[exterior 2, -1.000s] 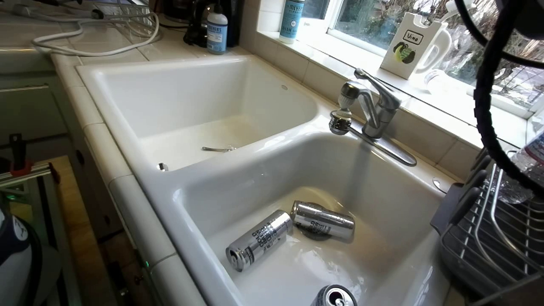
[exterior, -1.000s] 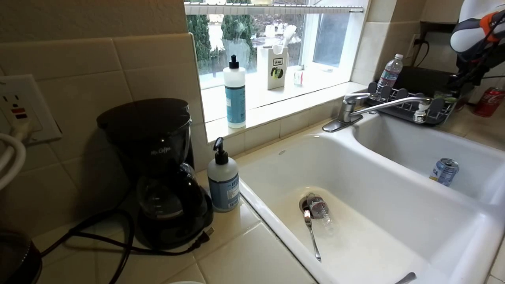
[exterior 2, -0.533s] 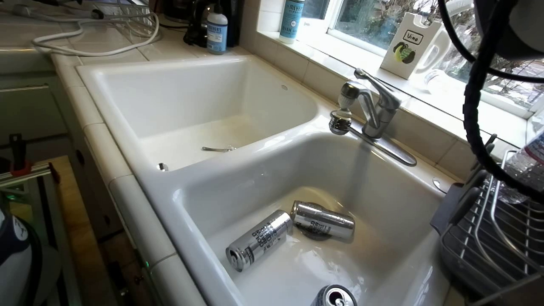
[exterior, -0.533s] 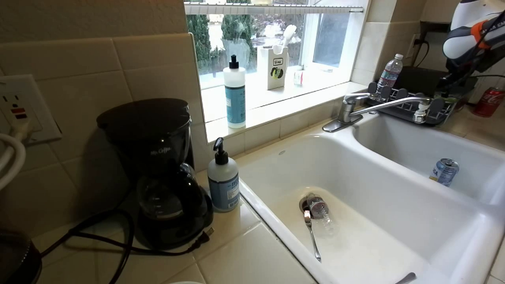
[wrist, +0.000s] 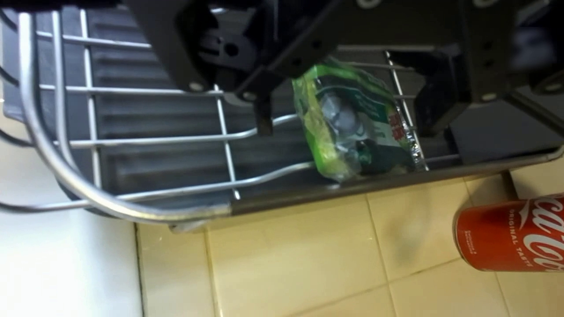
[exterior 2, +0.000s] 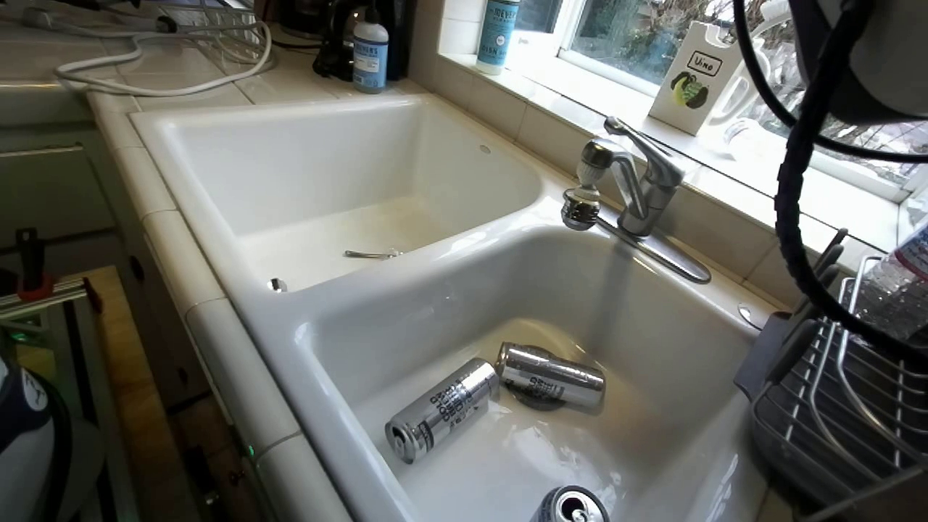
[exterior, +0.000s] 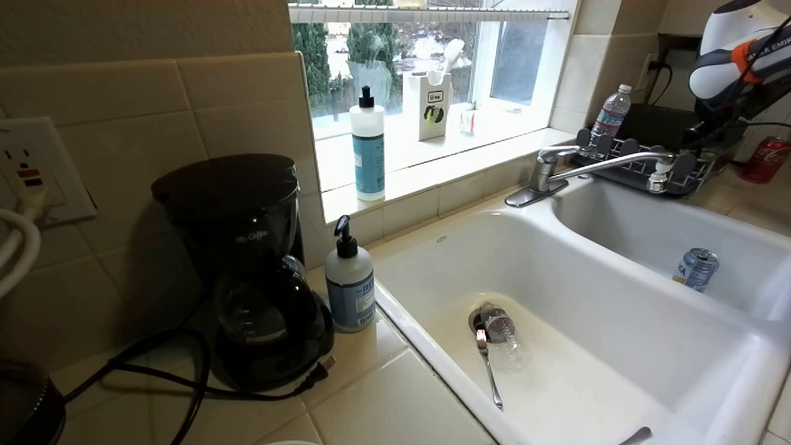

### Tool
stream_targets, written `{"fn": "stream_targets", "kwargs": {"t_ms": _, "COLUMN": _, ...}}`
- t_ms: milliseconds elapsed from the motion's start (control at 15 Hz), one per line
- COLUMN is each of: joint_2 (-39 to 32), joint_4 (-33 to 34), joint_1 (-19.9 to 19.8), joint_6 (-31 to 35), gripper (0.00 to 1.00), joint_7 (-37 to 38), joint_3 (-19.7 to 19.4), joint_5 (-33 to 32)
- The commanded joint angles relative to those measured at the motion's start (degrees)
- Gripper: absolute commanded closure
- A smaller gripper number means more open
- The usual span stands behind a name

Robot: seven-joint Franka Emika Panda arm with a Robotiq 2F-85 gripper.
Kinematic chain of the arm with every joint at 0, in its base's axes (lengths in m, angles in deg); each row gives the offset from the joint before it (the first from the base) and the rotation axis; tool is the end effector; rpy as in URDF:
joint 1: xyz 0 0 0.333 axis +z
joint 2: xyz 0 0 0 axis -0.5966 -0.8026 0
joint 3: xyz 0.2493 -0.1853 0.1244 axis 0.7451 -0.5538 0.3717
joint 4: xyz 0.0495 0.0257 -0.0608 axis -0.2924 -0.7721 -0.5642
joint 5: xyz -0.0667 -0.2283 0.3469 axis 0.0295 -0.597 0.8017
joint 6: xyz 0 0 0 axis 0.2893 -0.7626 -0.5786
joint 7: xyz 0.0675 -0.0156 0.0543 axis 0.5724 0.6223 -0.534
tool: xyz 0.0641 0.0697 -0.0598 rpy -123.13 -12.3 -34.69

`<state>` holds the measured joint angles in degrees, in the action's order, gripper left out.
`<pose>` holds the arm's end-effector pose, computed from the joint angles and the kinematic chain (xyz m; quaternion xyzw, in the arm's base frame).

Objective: Put the green object from the dishrack on the window.

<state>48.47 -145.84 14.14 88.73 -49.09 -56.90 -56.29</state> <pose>0.5311 -0.4629 0.4360 0.9655 -0.0967 -0.0213 0.2410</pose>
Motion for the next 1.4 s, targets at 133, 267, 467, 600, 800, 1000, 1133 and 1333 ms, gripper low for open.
{"fn": "stream_targets", "kwargs": {"t_ms": 133, "joint_2": -2.8, "joint_4": 0.7, "joint_1": 0.1, "joint_6": 1.2, "gripper": 0.63, "joint_7": 1.8, "joint_3": -0.4, "joint_5": -1.0}}
{"fn": "stream_targets", "kwargs": {"t_ms": 267, "joint_2": -1.8, "joint_4": 0.6, "joint_1": 1.0, "joint_6": 0.6, "gripper": 0.79, "joint_7": 3.8, "joint_3": -1.2, "joint_5": -3.4}}
{"fn": "stream_targets", "kwargs": {"t_ms": 467, "joint_2": 1.5, "joint_4": 0.1, "joint_1": 2.3, "joint_6": -0.9, "gripper": 0.98, "joint_7": 7.5, "joint_3": -2.1, "joint_5": -6.6}}
{"fn": "stream_targets", "kwargs": {"t_ms": 600, "joint_2": 3.6, "joint_4": 0.0, "joint_1": 3.1, "joint_6": -1.5, "gripper": 1.0, "joint_7": 10.2, "joint_3": -2.8, "joint_5": -9.5}}
{"fn": "stream_targets", "kwargs": {"t_ms": 800, "joint_2": 8.2, "joint_4": -1.2, "joint_1": 3.9, "joint_6": -0.3, "gripper": 0.98, "joint_7": 13.2, "joint_3": -3.1, "joint_5": -13.6}}
{"fn": "stream_targets", "kwargs": {"t_ms": 1000, "joint_2": 14.6, "joint_4": -3.8, "joint_1": 3.0, "joint_6": 3.0, "gripper": 0.98, "joint_7": 5.0, "joint_3": -0.2, "joint_5": -9.7}}
{"fn": "stream_targets", "kwargs": {"t_ms": 1133, "joint_2": 19.7, "joint_4": -6.2, "joint_1": 4.2, "joint_6": 4.2, "gripper": 0.98, "joint_7": 1.0, "joint_3": 1.2, "joint_5": -10.1}}
{"fn": "stream_targets", "kwargs": {"t_ms": 1333, "joint_2": 27.2, "joint_4": -10.7, "joint_1": 6.6, "joint_6": 4.7, "gripper": 0.98, "joint_7": -4.0, "joint_3": 3.8, "joint_5": -10.7}}
